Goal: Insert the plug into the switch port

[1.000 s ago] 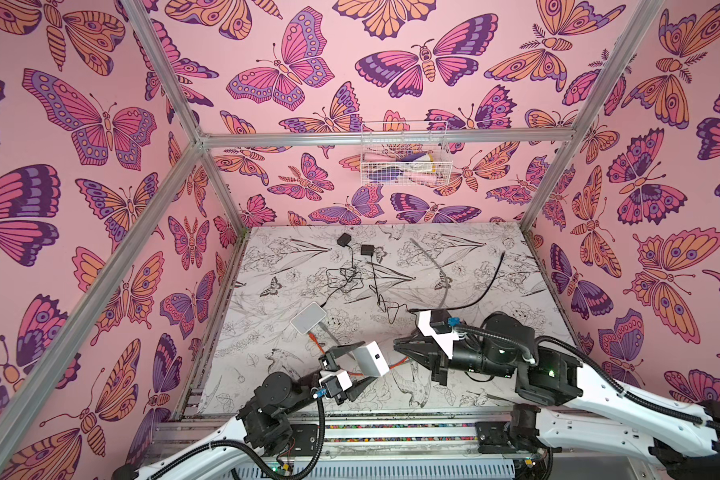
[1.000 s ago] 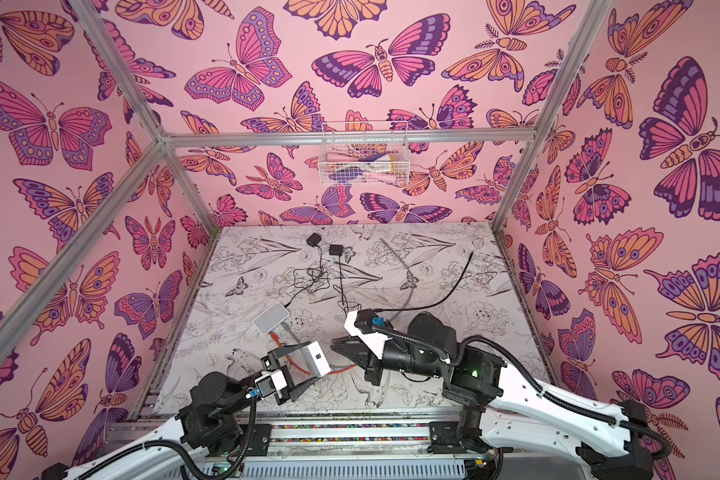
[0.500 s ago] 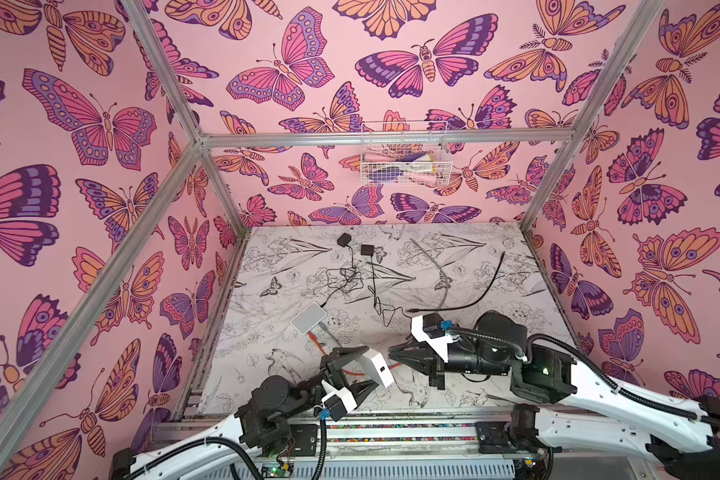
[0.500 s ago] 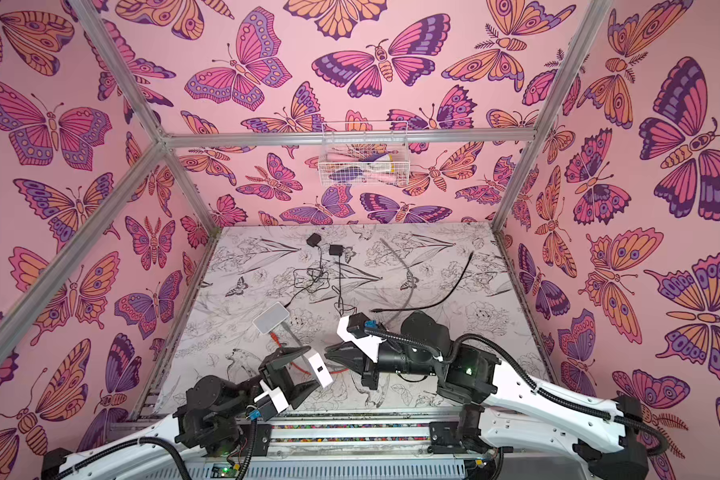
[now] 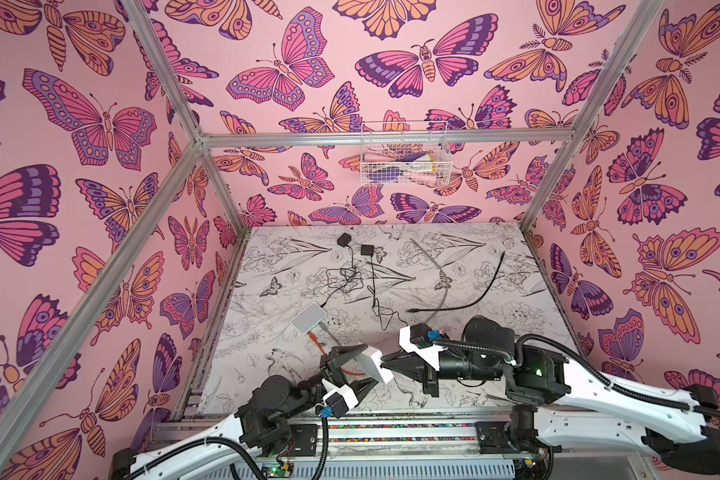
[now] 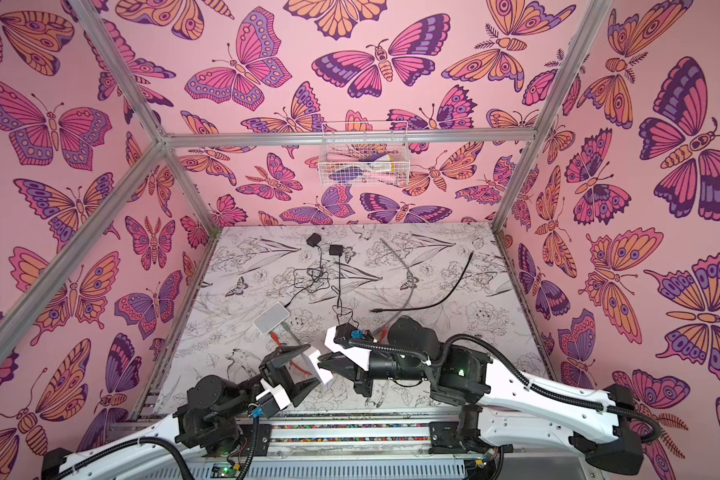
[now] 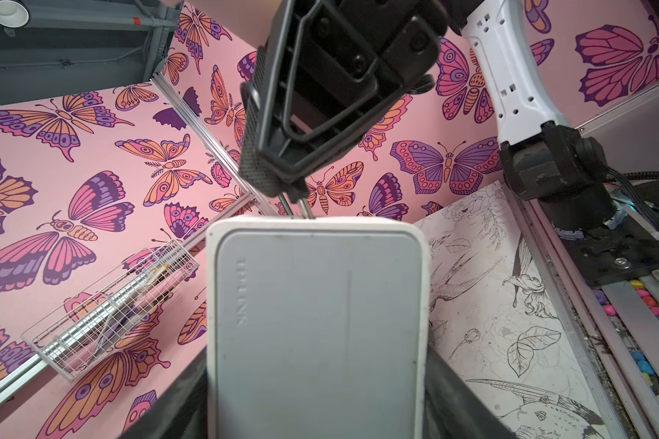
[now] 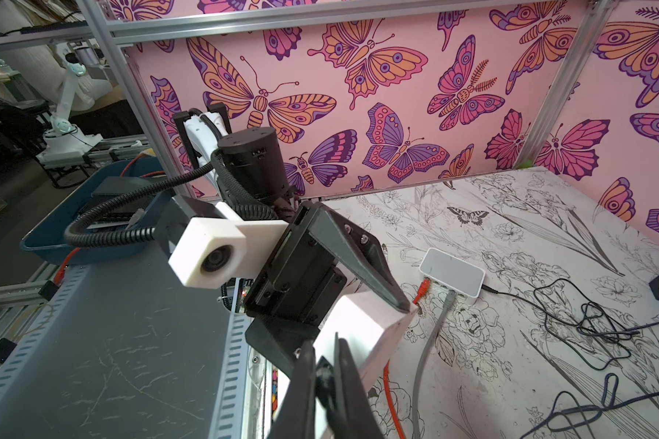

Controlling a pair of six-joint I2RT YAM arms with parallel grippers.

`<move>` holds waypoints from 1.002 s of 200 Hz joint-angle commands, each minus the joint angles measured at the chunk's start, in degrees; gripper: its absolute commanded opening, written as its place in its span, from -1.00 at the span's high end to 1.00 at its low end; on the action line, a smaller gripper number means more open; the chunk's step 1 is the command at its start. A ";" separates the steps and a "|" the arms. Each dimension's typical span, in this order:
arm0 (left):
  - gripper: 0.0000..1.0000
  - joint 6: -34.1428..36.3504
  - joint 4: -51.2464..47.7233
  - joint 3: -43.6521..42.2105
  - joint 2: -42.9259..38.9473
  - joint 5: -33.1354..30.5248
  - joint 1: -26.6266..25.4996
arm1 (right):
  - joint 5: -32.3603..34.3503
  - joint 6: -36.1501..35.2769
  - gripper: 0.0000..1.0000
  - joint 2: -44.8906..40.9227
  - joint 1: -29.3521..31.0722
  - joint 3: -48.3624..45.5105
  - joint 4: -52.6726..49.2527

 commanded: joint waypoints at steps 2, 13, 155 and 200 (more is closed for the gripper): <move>1.00 -1.45 0.97 1.67 -0.38 -0.90 -0.24 | 1.63 -1.37 1.00 -0.06 0.50 1.42 0.22; 1.00 -1.70 0.97 1.76 -0.36 -0.97 -0.30 | 1.85 -1.37 1.00 0.03 0.47 1.26 0.40; 1.00 -5.36 -0.14 2.36 0.15 -2.76 -0.30 | 8.33 -2.25 1.00 3.11 1.67 0.58 1.04; 1.00 -9.36 -2.39 4.03 0.65 -4.61 -0.30 | 15.07 -4.87 1.00 6.09 4.58 0.96 0.68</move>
